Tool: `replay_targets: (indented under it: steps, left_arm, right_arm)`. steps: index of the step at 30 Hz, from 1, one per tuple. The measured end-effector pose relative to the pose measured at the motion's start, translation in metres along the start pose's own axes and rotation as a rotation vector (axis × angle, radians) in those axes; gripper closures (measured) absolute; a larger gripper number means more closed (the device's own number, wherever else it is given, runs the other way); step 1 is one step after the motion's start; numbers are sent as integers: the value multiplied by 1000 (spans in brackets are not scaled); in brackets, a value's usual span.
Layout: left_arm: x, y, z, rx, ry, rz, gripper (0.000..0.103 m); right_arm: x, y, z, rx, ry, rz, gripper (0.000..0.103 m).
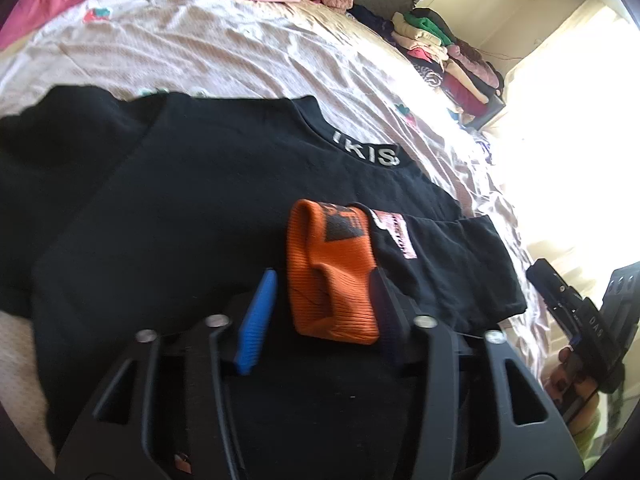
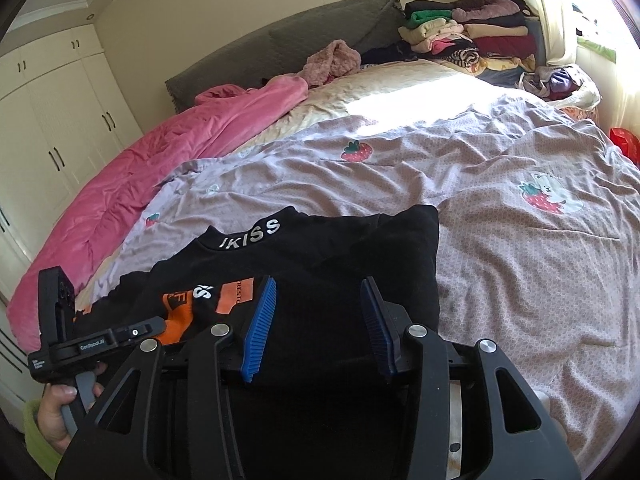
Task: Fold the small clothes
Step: 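Lower the sleeve onto the shirt body and open the right tool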
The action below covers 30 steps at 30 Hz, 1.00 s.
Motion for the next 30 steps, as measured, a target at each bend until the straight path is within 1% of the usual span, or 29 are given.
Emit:
replay_targets:
  steps: [1,2,3,5,6,7,8,11,12,16,17,20,23,25,30]
  left_arm:
    - [-1,-3,4,-21,4,-4,54]
    - [-2,-5,7,-26,6,-11,53]
    - [-2,-10,9,-26,7,-19,51]
    - [-3,-17,11,-8,0,-28,52]
    - [-3,-21,13,5,-9,-25,63]
    - [-3,-22,14,10,-19,-19,90]
    - [-1,-21,16,6,-27,-2,92]
    - [7,-7,16,-13,-15,63,92]
    - [13,1,16,-13,-26,89,92]
    - [33,34,10,50,-67,187,92]
    - [36,38,7,60,-70,195,92]
    - [37,40,-8,114,-73,181,92]
    - [32,33,-22,128,-44,136,92]
    - [30,35,-27,144,-42,133,92]
    - [32,45,-32,213,-81,159,92]
  right_arm:
    - [0,1,0,0,4,3,60]
    - [0,2,1,-1,2,5,60]
    - [1,3,2,-3,-2,9,60]
    - [2,4,6,-9,-9,17,60]
    - [3,5,8,-12,-14,21,60]
    - [4,5,10,-16,-21,22,60]
    - [3,5,11,-19,-24,22,60]
    - [3,5,14,-27,-21,22,60]
    - [2,6,14,-29,-18,23,60]
    - [-1,4,13,-37,0,20,60]
    - [-2,3,13,-39,3,18,60]
    - [-6,-2,13,-46,9,1,58]
    - [-11,-10,14,-63,11,-23,58]
    - [-13,-14,14,-66,12,-33,58]
    - [-15,-18,11,-73,26,-41,58]
Point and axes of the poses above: each gripper's, at about its wrist camera, not at the fingertips, and y roughly against the way its jaws point, z to its right, x to its top, the point moved 10 cm from there along -y, roughly the way its jaws point, and after that the axes turned 12 degrees about -y, right-handed, at the moved point
